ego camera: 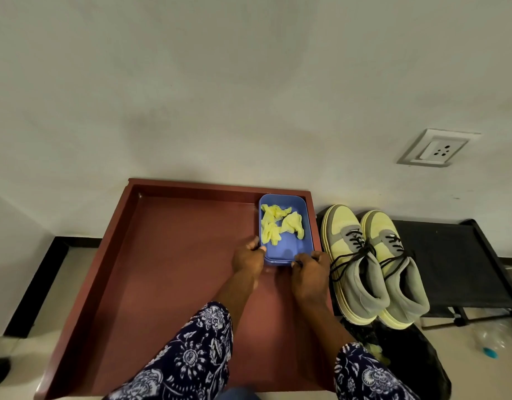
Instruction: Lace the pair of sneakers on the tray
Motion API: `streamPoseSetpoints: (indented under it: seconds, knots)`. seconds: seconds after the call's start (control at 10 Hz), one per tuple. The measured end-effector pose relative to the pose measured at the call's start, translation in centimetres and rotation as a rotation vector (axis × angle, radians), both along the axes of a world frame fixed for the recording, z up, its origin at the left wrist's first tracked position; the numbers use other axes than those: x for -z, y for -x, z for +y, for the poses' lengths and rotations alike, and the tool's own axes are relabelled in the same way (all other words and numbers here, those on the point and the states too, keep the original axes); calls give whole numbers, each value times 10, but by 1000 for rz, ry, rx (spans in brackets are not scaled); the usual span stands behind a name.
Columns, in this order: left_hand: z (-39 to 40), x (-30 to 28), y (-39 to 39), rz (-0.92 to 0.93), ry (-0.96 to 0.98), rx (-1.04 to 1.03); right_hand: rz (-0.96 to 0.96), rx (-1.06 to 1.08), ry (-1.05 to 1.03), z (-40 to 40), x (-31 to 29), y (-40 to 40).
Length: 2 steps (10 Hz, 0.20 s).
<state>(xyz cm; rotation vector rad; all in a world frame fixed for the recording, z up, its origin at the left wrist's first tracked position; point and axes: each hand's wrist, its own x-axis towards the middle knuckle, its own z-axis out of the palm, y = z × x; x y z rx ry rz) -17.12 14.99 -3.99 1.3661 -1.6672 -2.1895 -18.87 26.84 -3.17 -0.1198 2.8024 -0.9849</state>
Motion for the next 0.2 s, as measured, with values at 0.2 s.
streamPoseSetpoints:
  seconds: [0.2]
  knots:
    - [2,-16,-20,-16,153,-56,33,-45,-121,-6,-15,-4]
